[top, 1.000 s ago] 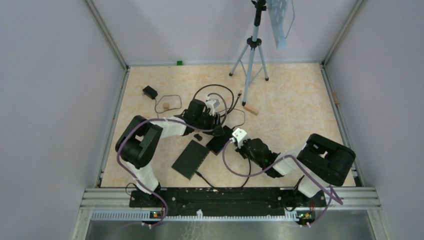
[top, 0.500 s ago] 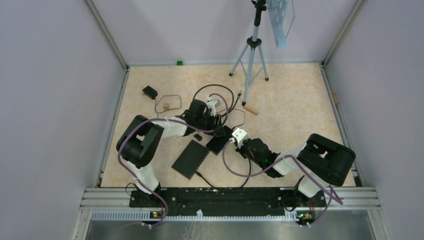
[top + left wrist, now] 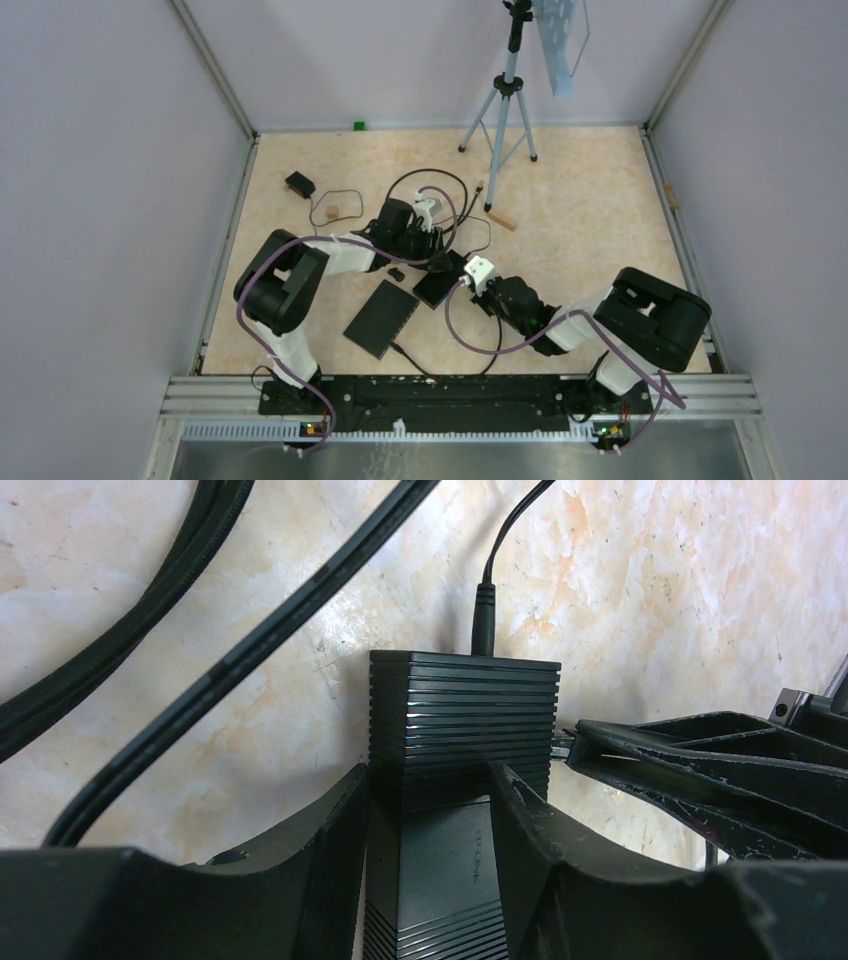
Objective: Insert the plug into the switch port
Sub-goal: Insert the connector into the switch port.
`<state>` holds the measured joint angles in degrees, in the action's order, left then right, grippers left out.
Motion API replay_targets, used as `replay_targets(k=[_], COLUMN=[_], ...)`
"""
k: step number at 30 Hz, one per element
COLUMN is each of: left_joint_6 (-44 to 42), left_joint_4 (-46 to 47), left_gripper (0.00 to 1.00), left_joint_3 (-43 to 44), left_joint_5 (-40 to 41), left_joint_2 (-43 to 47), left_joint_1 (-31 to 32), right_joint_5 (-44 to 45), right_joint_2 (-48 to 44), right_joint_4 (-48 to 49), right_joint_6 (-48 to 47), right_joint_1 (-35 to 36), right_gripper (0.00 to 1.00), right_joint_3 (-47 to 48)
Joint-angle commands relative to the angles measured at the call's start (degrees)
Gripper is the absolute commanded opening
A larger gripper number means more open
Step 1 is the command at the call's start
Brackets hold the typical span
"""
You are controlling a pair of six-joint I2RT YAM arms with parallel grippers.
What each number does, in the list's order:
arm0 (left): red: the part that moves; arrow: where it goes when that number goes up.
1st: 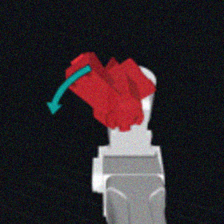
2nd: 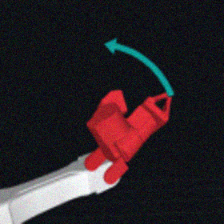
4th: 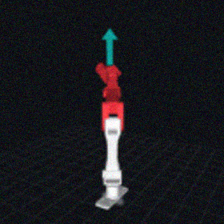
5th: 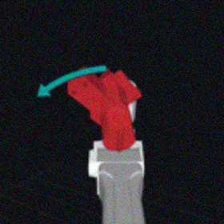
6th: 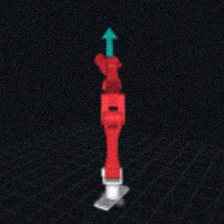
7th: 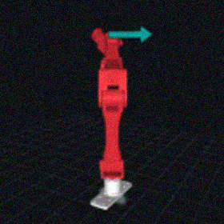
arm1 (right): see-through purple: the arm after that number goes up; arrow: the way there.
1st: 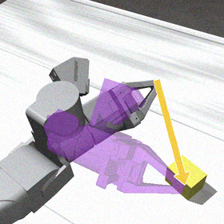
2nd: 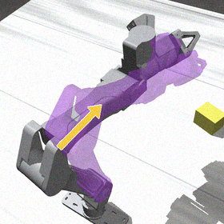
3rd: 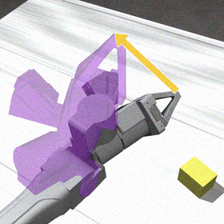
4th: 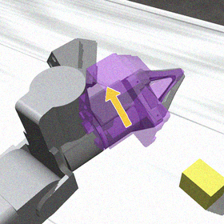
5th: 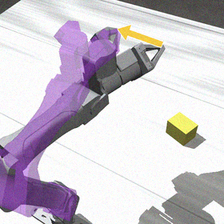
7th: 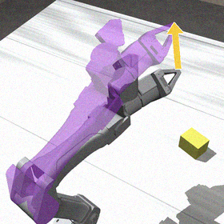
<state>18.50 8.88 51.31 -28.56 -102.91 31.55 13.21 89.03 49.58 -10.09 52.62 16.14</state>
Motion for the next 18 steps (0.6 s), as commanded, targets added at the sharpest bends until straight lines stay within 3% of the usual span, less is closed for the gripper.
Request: replay_targets(k=[1, 18], left_joint_6=[-0.6, -2.4], left_joint_4=[-0.2, -0.4], left_gripper=[0.51, 0.51], left_joint_3=[0.6, 1.2], left_joint_5=[0.3, -2.3], left_joint_2=[-2.3, -3.5], left_joint_1=[1.3, 2.4], right_joint_5=[-1.8, -1.2], right_joint_2=[-0.5, 3.6], right_joint_4=[6.5, 3.8], right_joint_6=[-0.4, -2.7], right_joint_1=[-0.4, -0.4], right_gripper=[0.00, 0.00], right_joint_3=[0.5, 3.8])
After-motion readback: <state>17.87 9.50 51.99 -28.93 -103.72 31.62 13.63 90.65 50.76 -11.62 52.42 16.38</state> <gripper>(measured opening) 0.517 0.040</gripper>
